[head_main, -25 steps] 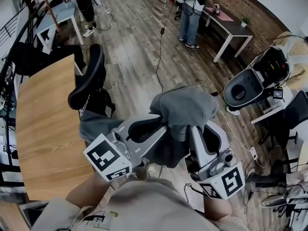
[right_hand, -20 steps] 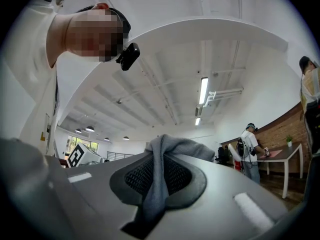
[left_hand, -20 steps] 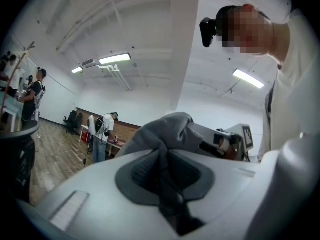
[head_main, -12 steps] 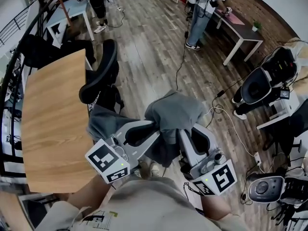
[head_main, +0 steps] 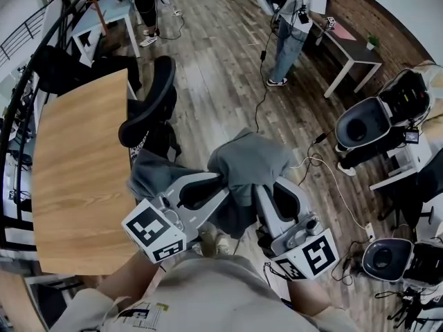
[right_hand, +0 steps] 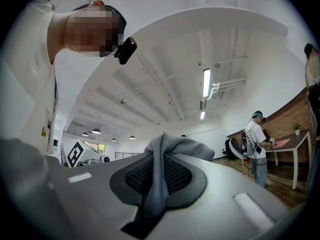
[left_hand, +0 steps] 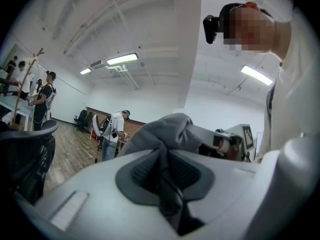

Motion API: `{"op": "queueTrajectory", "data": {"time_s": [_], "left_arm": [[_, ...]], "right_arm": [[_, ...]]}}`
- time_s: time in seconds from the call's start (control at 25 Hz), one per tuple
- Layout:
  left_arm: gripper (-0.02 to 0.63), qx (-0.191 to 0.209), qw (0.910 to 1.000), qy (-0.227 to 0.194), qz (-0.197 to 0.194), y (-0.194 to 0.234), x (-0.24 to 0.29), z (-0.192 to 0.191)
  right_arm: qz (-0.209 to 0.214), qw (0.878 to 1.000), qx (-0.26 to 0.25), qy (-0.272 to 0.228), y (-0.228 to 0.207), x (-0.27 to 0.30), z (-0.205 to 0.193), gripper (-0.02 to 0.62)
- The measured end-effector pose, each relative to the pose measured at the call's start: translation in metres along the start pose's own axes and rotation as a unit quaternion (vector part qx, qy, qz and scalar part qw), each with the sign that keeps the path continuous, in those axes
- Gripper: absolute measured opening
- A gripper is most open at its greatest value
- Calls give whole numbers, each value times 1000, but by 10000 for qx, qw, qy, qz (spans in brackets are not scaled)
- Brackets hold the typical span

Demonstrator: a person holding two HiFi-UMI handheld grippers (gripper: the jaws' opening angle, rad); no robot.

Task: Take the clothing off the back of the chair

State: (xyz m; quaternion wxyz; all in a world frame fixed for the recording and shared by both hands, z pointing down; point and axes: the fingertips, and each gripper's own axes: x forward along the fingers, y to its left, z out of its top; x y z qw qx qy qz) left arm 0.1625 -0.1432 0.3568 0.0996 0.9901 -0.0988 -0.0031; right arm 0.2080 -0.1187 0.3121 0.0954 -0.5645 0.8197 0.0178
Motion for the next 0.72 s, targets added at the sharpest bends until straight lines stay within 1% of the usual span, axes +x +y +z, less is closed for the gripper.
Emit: {"op": "queueTrajectory", "data": {"time_s": [0.48, 0.72], "left_arm": [[49, -31, 10000, 34, -77, -1, 8, 4], [49, -16, 10000, 93, -22, -5, 16, -5]], "right_arm": [[-122, 9999, 46, -27, -8, 1, 4, 40], [-178, 9998, 20, -12, -15, -8, -3, 40]]}}
